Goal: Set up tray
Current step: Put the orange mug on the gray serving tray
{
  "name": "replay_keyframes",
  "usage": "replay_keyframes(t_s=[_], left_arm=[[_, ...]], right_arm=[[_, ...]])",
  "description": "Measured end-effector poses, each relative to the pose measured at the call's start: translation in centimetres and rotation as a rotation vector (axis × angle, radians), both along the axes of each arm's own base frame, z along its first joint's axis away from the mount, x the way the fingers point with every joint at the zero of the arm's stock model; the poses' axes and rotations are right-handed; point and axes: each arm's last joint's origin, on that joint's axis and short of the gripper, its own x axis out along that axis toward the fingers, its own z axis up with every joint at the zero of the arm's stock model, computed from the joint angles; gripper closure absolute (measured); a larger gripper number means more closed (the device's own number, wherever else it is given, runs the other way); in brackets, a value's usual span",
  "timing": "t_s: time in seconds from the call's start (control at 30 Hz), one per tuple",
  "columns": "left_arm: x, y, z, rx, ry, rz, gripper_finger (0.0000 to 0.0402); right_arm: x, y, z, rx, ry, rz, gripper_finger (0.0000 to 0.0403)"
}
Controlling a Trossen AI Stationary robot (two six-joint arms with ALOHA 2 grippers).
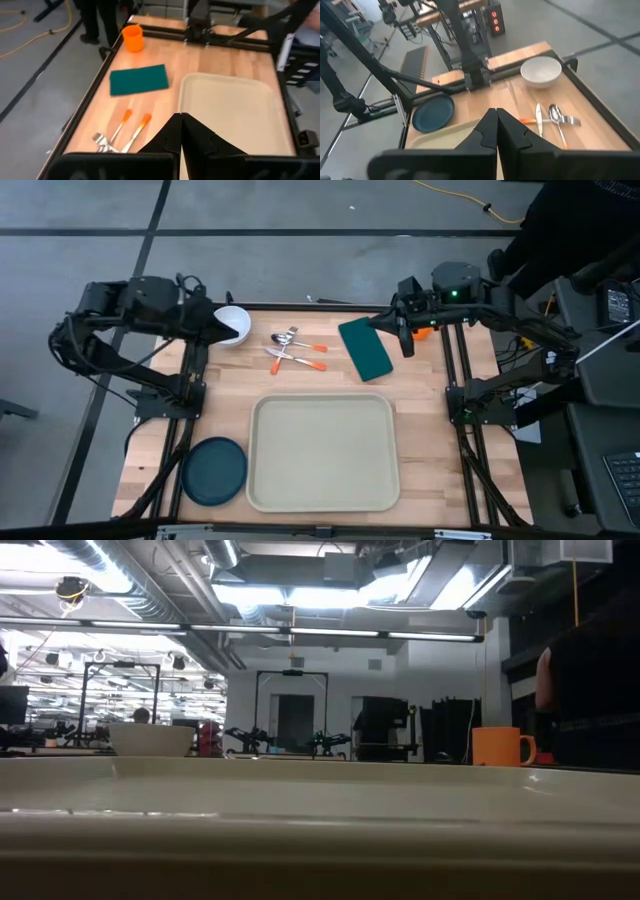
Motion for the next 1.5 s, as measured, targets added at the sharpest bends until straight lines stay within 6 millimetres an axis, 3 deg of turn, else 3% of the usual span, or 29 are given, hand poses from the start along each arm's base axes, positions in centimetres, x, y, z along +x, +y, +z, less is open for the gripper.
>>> replay_keyframes(t_s=[0.37, 0.6, 0.87, 1.03, 1.5], left_arm=[[2.2, 0.3, -1.9, 0.013, 0.205, 0.088, 0.04], [2.8, 0.6, -2.4, 0.038, 0.223, 0.182, 0.04], [4.6, 0.7, -5.0, 0.021, 0.28, 0.209, 0.04], [5.2, 0.8, -6.4, 0.017, 0.288, 0.239, 0.04], [6.9, 0.9, -9.6, -0.028, 0.272, 0.312, 0.04]], right_arm=[[-0.3, -0.4, -1.9, -0.001, 0.207, -0.142, 0.0401], [-1.0, -0.5, -2.8, 0.015, 0.317, -0.236, 0.0402], [-1.5, -0.5, -3.8, 0.029, 0.424, -0.308, 0.0402], [-1.9, -0.9, -5.9, 0.029, 0.568, -0.337, 0.0401], [-2.4, -3.2, -14.7, 0.108, 0.889, -0.392, 0.0401]])
